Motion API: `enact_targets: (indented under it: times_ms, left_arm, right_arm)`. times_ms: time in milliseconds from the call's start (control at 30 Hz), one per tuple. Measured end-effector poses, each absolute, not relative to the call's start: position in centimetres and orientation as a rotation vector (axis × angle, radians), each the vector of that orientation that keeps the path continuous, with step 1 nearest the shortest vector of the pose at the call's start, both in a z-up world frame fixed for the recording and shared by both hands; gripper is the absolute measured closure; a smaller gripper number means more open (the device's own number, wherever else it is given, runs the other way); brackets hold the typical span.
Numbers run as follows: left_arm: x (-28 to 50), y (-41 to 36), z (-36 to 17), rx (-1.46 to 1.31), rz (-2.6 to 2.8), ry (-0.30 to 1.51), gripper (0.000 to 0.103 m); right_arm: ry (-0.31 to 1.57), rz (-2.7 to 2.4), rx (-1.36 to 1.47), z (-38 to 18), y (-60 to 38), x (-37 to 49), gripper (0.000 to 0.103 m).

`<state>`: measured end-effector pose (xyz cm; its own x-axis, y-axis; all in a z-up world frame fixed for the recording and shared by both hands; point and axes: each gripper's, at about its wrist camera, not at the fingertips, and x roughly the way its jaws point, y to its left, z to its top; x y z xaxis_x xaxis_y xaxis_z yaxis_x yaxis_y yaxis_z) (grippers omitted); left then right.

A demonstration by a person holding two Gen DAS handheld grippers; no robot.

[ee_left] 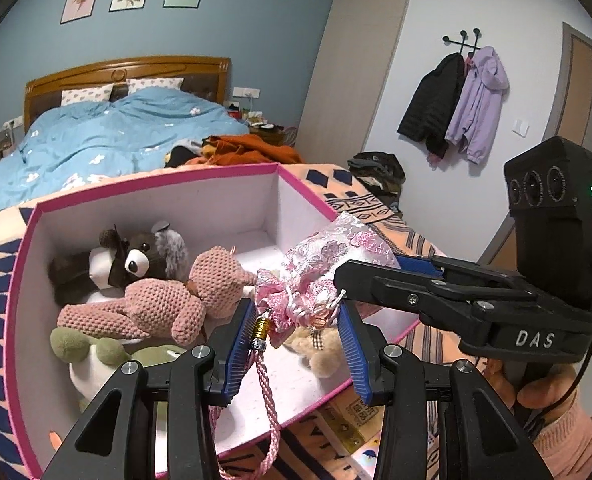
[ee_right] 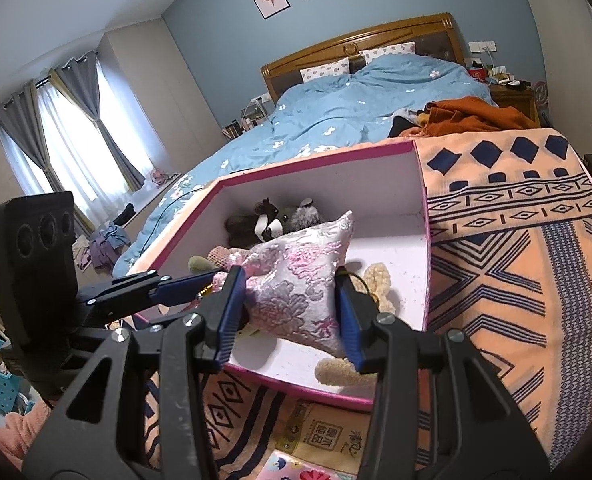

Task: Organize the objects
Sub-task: 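Lift the pink floral pouch into the magenta box and open the grippers, then move both grippers to the floral tissue pack and close on it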

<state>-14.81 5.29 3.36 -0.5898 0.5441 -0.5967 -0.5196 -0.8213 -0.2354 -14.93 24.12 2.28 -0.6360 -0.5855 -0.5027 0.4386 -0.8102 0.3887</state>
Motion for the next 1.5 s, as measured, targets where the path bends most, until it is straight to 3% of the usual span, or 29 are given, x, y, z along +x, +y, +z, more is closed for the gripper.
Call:
enact_targets:
  times_ms: [333,533,600,667,1000,1133,1500]
  left_arm:
    - [-15.8,5.6,1.9,-0.957,2.385,-0.034,0.063]
    - [-15.2,5.2,2.0,-0.949,2.419,-0.046,0.062]
    - [-15.0,4.9,2.3,-0.927,2.437,-0.053,0.059]
    - [-14.6,4.5,2.6,-0.908,2.465,-0.056,0.044]
    - [-9.5,3.3,4.4,-0.766,2.472,-0.059,0.041]
    - [-6.9,3.6,4.3,-0.735,2.429,-0.035,0.032]
    - [-3.8,6.4,-1.3,-0.925,2.268,-0.022,0.032]
  right_arm:
    - [-0.235,-2.436,0.893,1.4,23.4,-15.5,0.055]
    - [-0.224,-2.455,0.902,1.0,23.4,-15.5,0.049]
    - [-0.214,-2.459,0.899,1.1,23.4,-15.3,0.048]
    - [-0.214,-2.457,0.895,1.1,23.5,-15.1,0.048]
    - [-0.231,-2.406,0.835,2.0,24.7,-11.7,0.045]
    - [-0.228,-2.39,0.82,1.9,25.8,-9.3,0.044]
    - [-0.278,-2.343,1.026,-3.7,27.9,-6.6,0.044]
